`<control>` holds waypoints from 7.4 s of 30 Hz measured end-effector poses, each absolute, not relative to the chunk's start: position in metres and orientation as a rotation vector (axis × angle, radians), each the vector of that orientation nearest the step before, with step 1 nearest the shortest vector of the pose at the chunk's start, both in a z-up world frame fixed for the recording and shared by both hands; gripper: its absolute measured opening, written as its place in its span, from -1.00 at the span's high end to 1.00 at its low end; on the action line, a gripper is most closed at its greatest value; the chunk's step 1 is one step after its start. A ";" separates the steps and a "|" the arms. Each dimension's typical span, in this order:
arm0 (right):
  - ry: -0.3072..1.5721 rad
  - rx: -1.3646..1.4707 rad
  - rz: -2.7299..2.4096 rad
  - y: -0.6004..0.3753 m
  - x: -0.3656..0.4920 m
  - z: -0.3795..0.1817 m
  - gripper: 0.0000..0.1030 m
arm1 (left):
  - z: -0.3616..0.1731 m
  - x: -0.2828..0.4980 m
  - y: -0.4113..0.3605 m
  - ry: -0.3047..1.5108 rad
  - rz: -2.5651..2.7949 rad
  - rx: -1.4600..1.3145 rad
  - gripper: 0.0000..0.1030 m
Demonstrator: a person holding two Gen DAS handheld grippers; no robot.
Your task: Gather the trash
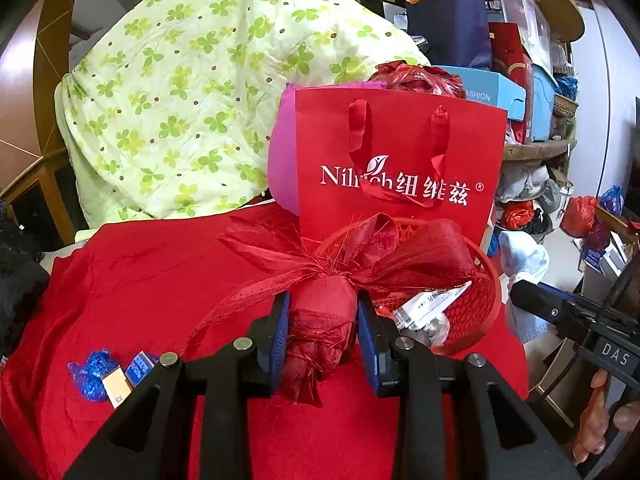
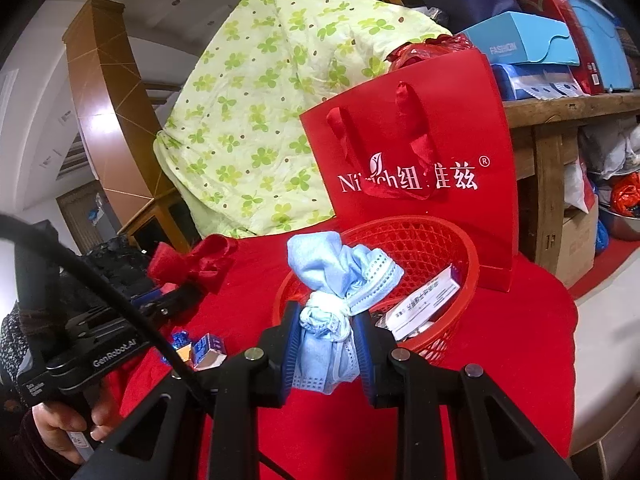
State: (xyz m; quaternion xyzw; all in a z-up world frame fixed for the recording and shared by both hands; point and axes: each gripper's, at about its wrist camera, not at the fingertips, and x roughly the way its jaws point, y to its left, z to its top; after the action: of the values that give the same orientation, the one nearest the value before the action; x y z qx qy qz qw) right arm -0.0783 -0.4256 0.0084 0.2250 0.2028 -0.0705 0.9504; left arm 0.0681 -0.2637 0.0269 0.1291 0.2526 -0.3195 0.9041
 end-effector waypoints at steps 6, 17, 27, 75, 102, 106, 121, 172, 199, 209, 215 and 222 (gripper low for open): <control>0.408 0.471 -0.149 -0.442 -0.067 0.011 0.46 | 0.028 0.080 -0.273 0.531 -0.664 0.243 0.34; 0.407 0.464 -0.153 -0.461 -0.039 0.013 0.45 | 0.027 0.101 -0.309 0.544 -0.719 0.201 0.33; 0.427 0.482 -0.165 -0.487 -0.019 0.002 0.44 | 0.012 0.114 -0.337 0.573 -0.751 0.196 0.31; 0.464 0.387 -0.025 -0.333 -0.044 0.007 -0.45 | -0.036 0.078 -0.103 0.644 -0.433 0.129 -0.34; 0.725 0.201 0.230 -0.204 0.026 -0.057 -0.42 | -0.110 0.106 0.044 0.762 -0.165 -0.031 -0.34; 0.745 0.193 0.260 -0.188 0.042 -0.065 -0.42 | -0.116 0.112 0.051 0.772 -0.151 -0.034 -0.34; 0.832 0.145 0.402 -0.130 0.152 -0.125 0.09 | -0.137 0.133 0.090 0.826 -0.085 -0.101 -0.34; 0.790 0.230 0.235 -0.225 0.107 -0.146 0.19 | -0.157 0.264 -0.041 0.961 -0.118 -0.168 -0.34; 0.728 0.248 0.238 -0.222 0.082 -0.117 0.19 | -0.113 0.201 -0.022 0.838 -0.159 -0.140 -0.11; 0.653 0.242 0.218 -0.224 0.047 -0.083 0.19 | -0.061 0.130 -0.045 0.688 -0.211 -0.025 -0.11; 0.606 0.249 0.207 -0.230 0.027 -0.064 0.18 | -0.039 0.098 -0.059 0.629 -0.263 0.005 -0.11; 0.563 0.264 0.182 -0.241 0.005 -0.050 0.19 | -0.027 0.078 -0.074 0.602 -0.307 0.028 -0.11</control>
State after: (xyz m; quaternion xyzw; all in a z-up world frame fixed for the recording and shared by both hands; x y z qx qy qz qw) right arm 0.0049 -0.2411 -0.0499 0.1298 0.2767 0.0895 0.9479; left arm 0.0783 -0.0739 -0.0271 0.0137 0.2952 -0.1504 0.9434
